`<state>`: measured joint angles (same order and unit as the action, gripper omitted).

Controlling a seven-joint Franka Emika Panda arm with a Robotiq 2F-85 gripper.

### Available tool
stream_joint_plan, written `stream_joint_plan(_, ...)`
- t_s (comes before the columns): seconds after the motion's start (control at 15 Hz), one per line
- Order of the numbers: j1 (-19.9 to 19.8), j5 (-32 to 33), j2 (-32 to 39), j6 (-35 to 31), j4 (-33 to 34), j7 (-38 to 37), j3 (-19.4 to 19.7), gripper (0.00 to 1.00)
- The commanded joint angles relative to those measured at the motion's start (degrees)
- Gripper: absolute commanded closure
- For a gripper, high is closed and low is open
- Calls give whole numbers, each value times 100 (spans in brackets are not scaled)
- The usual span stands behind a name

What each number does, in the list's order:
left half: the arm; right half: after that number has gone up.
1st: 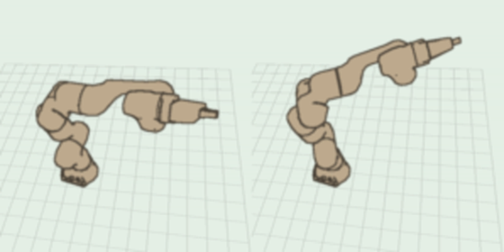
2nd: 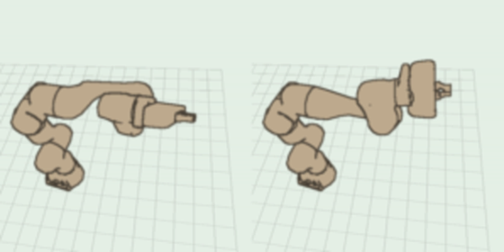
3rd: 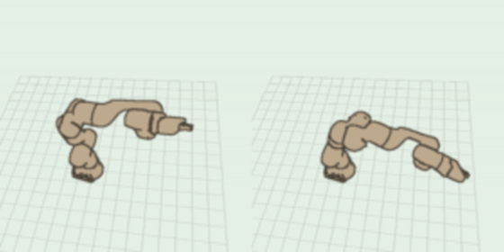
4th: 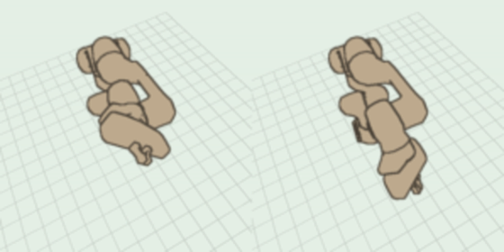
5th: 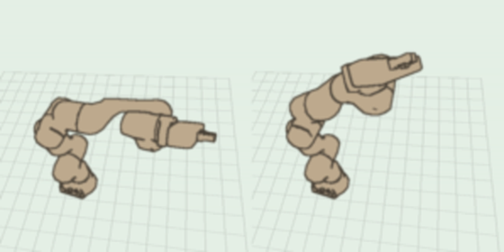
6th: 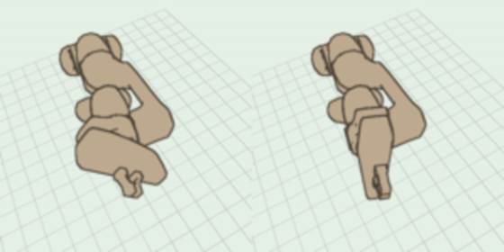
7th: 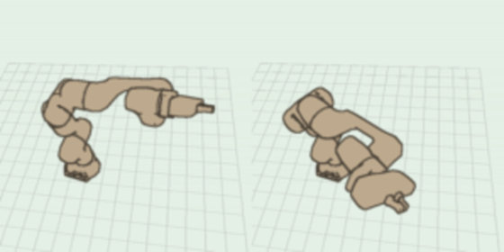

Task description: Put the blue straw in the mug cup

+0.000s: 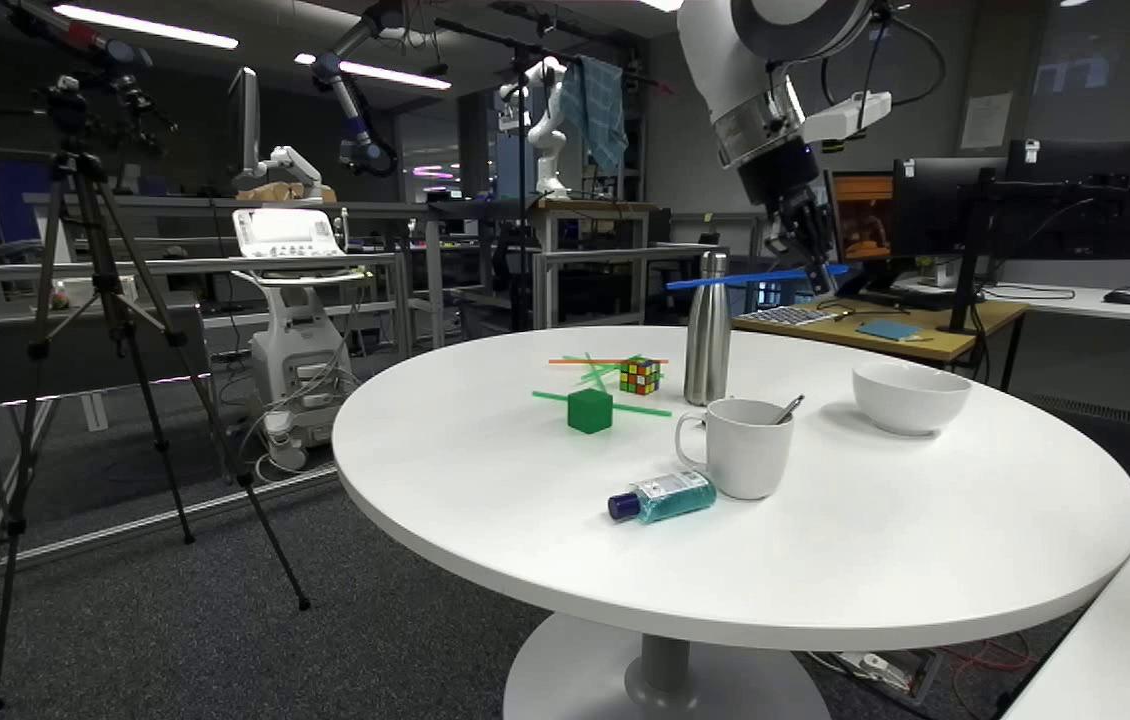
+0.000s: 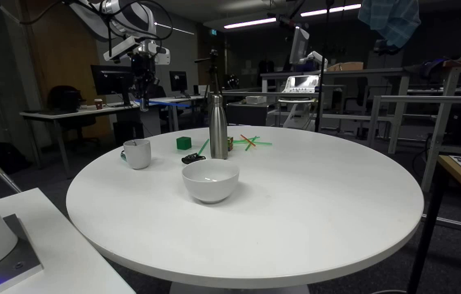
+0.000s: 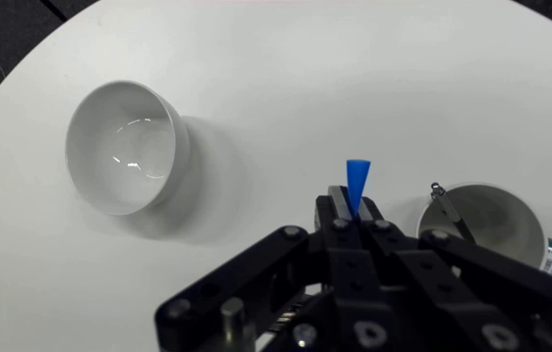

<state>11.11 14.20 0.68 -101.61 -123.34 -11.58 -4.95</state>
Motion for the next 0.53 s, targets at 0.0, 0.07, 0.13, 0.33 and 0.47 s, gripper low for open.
stream_joint_plan(0.0,-83,-215,-330,457,-137,335,-163,100)
stream_joint_plan(0.07,-73,-301,-347,588,-111,465,-194,100)
stream_joint_plan(0.13,-65,-360,-356,699,-85,534,-221,100)
stream_joint_plan(0.33,-51,-496,-356,1115,-22,688,-301,100)
stream_joint_plan(0.47,-46,-518,-373,1387,-1,723,-341,100)
